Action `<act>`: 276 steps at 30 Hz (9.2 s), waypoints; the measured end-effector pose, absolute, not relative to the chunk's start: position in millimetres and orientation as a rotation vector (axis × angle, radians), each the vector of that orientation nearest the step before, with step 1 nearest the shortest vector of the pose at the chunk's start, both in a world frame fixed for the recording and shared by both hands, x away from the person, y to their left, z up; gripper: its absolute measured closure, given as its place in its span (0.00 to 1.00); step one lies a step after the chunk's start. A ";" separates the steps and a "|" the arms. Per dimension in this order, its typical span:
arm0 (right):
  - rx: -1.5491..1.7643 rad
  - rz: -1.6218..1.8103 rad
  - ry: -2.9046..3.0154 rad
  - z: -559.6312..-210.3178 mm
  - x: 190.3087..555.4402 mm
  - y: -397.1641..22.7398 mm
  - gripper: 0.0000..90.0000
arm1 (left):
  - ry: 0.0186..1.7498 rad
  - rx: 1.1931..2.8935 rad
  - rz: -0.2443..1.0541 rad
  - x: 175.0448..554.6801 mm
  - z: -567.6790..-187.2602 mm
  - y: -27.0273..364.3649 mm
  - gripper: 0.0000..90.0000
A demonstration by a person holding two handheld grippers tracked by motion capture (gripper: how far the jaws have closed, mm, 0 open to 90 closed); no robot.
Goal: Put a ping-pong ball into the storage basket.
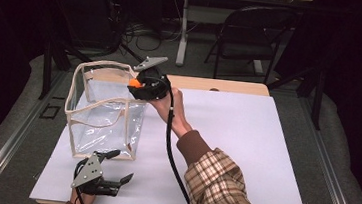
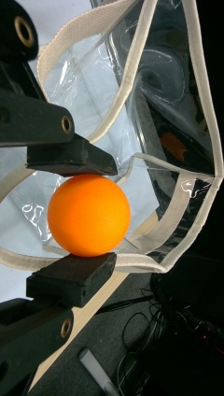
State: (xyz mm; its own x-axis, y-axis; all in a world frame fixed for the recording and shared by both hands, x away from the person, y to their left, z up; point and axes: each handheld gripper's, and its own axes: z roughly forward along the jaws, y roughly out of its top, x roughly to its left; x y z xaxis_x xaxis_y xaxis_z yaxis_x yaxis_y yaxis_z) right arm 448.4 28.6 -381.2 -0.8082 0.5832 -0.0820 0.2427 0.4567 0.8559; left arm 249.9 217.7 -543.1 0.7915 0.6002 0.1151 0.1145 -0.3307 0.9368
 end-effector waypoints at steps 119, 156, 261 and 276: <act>0.891 1.184 2.382 -491.3 401.9 -115.7 0.04 | 0.557 1.867 0.549 248.5 -543.3 219.3 0.18; 0.925 1.140 2.369 -499.6 432.1 -100.2 0.04 | 0.548 1.872 0.546 249.4 -543.0 218.3 0.18; 1.089 1.080 2.392 -525.8 454.8 -89.8 0.56 | 0.549 1.871 0.543 249.7 -543.2 218.2 0.18; 1.064 1.101 2.401 -510.6 444.6 -98.0 0.56 | 0.550 1.869 0.541 249.9 -543.5 217.9 0.18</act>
State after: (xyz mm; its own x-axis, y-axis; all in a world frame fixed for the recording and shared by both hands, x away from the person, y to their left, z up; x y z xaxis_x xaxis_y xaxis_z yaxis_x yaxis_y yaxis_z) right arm 444.6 -98.0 -510.6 -0.6836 0.7288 0.0381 0.5045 0.4342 0.7463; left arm 249.9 217.9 -543.5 0.7908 0.6021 0.1103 0.1206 -0.3299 0.9363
